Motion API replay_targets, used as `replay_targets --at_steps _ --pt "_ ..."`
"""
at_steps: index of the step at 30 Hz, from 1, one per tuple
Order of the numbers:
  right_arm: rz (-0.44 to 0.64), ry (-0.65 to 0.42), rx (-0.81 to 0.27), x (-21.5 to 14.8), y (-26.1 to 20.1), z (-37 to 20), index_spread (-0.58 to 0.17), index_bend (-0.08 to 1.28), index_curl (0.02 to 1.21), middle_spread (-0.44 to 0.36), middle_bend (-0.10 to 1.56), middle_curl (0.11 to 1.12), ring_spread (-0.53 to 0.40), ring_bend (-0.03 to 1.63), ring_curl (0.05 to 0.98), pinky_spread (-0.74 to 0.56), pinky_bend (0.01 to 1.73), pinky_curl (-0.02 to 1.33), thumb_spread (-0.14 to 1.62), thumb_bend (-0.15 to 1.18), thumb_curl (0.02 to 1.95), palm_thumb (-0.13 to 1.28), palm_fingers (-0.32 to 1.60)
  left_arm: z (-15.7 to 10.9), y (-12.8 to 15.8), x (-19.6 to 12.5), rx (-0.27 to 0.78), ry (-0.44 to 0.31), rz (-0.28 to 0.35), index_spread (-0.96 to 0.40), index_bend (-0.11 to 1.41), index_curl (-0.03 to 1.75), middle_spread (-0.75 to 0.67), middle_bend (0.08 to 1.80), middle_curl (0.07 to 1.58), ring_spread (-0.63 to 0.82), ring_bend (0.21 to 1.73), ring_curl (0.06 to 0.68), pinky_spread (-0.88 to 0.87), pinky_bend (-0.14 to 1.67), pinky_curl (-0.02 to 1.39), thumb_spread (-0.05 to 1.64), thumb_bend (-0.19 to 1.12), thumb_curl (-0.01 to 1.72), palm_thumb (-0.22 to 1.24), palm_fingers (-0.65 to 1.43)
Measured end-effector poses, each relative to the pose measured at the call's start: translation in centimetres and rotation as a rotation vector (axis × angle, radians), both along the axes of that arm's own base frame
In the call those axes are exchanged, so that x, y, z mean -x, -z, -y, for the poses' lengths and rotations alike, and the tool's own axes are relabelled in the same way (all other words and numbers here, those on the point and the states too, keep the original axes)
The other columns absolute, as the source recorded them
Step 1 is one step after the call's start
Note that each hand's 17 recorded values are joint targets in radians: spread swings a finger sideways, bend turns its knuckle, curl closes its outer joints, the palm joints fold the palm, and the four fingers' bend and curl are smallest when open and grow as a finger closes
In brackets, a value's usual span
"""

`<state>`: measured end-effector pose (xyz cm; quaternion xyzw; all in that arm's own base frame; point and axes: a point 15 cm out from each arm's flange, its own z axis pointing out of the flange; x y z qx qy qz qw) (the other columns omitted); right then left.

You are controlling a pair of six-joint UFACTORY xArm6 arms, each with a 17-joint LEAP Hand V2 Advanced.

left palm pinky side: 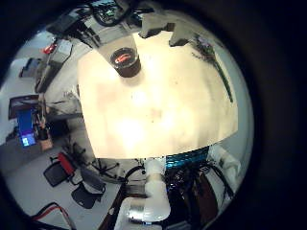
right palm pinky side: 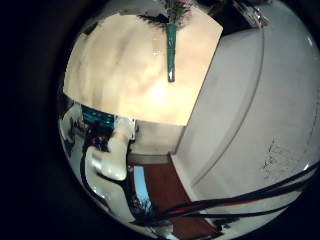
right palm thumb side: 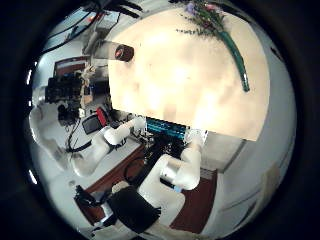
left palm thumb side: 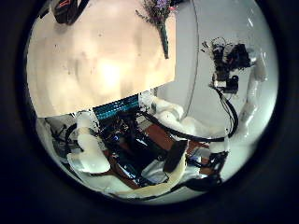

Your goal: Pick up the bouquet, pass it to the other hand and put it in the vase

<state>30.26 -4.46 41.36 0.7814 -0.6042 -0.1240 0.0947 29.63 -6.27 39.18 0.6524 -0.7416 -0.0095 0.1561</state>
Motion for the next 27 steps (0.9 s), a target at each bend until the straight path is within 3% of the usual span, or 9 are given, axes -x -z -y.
replay_targets --at_steps 10,17,23,27 --pt "0.022 0.037 -0.008 0.4 -1.0 1.8 -0.392 0.16 0.24 0.051 0.20 0.34 0.233 0.51 0.242 0.45 0.63 0.30 1.20 -0.02 0.25 0.11 0.05 -0.1 -2.2 -0.2 0.000 -0.011 0.044 -0.01 0.14 0.25 0.44 0.18 0.27 0.58 0.51 0.197 0.57 0.28 0.31 0.90 -0.06 0.21 -0.07 -0.06" --pt "0.068 0.034 -0.089 0.6 -1.7 0.1 -0.385 0.17 0.27 0.010 0.27 0.36 0.203 0.55 0.244 0.46 0.58 0.27 1.21 -0.01 0.25 0.14 0.25 0.3 -1.6 0.4 0.000 0.045 0.013 -0.01 0.15 0.25 0.44 0.18 0.27 0.58 0.50 0.198 0.57 0.27 0.31 0.92 -0.05 0.21 -0.05 -0.06" --pt "0.072 0.189 -0.123 0.9 -1.4 3.1 -0.353 0.15 0.26 -0.018 0.29 0.36 0.053 0.76 0.287 0.36 0.67 0.28 1.25 0.02 0.27 0.26 0.48 0.1 -1.8 -1.5 -0.024 0.142 0.033 -0.01 0.15 0.25 0.43 0.18 0.27 0.58 0.49 0.198 0.57 0.26 0.31 0.94 -0.04 0.22 -0.04 -0.05" --pt "0.053 0.383 -0.190 0.9 -0.4 6.0 -0.333 0.17 0.27 -0.023 0.33 0.38 -0.008 0.79 0.298 0.29 0.70 0.28 1.27 0.04 0.29 0.36 0.51 -0.1 -1.1 -1.6 -0.013 0.197 0.009 -0.01 0.16 0.26 0.42 0.18 0.27 0.58 0.49 0.198 0.57 0.25 0.31 0.95 -0.04 0.23 -0.03 -0.04"
